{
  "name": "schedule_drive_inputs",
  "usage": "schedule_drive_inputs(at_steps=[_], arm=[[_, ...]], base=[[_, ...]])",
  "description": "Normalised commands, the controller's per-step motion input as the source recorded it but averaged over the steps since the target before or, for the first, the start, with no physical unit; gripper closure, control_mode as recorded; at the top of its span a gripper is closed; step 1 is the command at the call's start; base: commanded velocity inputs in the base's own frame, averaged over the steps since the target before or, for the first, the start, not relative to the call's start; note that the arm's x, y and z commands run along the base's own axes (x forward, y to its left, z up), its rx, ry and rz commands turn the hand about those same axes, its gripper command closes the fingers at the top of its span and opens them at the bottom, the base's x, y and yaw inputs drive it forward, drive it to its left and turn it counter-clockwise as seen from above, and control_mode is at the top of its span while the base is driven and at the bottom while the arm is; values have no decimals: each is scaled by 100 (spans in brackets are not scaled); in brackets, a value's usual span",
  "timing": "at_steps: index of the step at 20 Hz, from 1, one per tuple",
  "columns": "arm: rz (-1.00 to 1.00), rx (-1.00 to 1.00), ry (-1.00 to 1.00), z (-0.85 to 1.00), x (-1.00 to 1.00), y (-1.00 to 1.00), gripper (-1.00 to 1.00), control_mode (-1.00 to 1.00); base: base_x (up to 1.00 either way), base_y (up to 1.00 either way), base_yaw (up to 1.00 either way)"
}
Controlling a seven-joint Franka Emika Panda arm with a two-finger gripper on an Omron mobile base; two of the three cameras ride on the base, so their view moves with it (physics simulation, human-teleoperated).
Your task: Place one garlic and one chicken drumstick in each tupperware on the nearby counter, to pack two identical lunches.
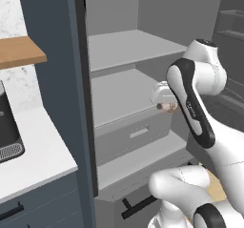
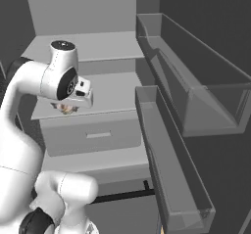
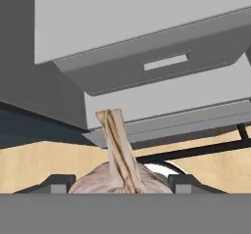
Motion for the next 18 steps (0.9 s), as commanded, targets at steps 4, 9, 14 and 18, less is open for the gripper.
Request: schedule_drive_inputs(at_steps=[4, 9, 14, 18], arm=[[-6, 10, 0, -29, -75, -17, 100, 100], [0, 0, 0, 0, 0, 0, 100, 100], [0, 0, 0, 0, 0, 0, 100, 100], [0, 0, 0, 0, 0, 0, 100, 100]], base=[[-25, -2, -2], [-100, 7, -1], [-94, 72, 5], [-67, 100, 25]])
